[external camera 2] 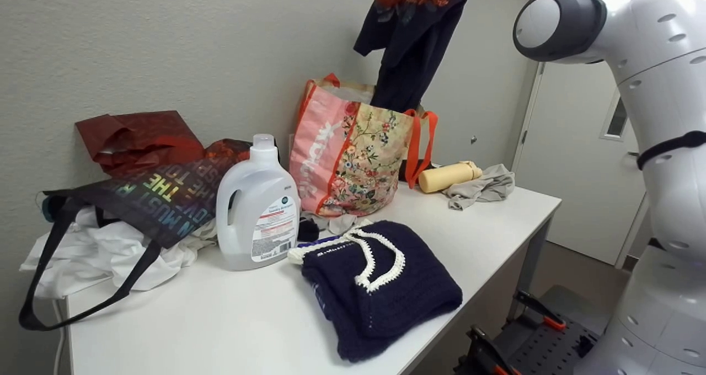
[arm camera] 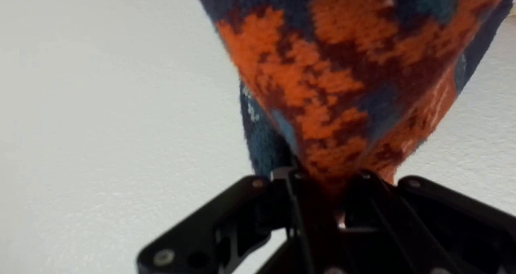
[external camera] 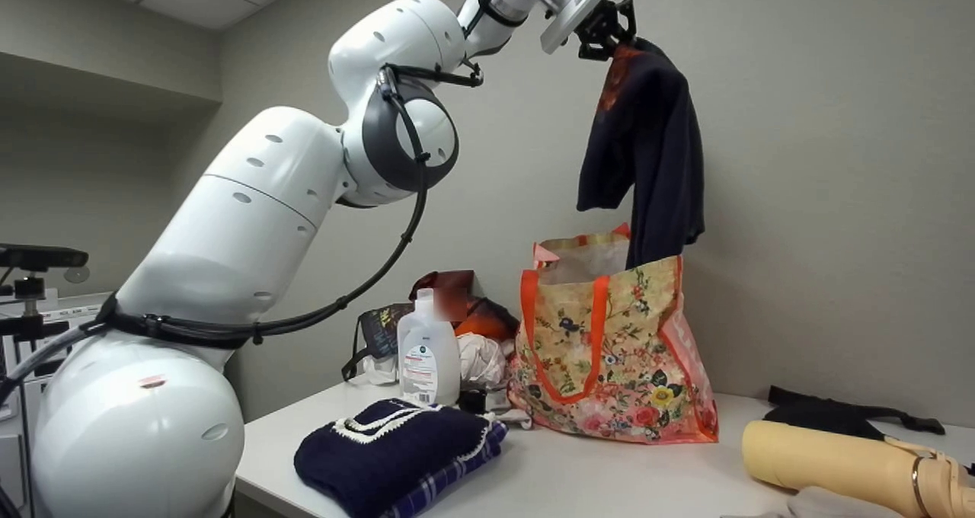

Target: Pick up the object and put it in the carrier bag

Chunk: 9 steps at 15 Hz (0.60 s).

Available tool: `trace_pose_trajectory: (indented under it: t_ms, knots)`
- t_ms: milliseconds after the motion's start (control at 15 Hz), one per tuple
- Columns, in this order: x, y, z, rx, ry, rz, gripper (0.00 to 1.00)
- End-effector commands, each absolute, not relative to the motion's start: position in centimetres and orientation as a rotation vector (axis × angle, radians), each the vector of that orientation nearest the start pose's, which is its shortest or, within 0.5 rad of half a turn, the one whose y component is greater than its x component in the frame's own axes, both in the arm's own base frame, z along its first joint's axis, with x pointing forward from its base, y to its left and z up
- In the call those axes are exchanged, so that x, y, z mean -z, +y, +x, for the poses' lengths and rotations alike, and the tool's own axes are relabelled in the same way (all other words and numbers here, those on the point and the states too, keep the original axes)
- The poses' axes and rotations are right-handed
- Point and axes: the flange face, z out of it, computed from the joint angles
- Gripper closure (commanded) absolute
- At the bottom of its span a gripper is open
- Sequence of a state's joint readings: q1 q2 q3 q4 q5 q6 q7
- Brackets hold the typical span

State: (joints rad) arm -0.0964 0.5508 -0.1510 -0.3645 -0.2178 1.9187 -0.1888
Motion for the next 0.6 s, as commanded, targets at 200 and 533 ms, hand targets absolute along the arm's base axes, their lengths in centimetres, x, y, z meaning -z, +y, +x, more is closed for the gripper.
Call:
trace_pose_trajectory:
  t_ms: [200, 533]
  knots:
    - [-87.4, -8.5, 62.3, 1.623, -0.022, -3.228, 0.92]
    - [-84.4, -5.4, 64.9, 1.555, -0.106, -3.262, 0.92]
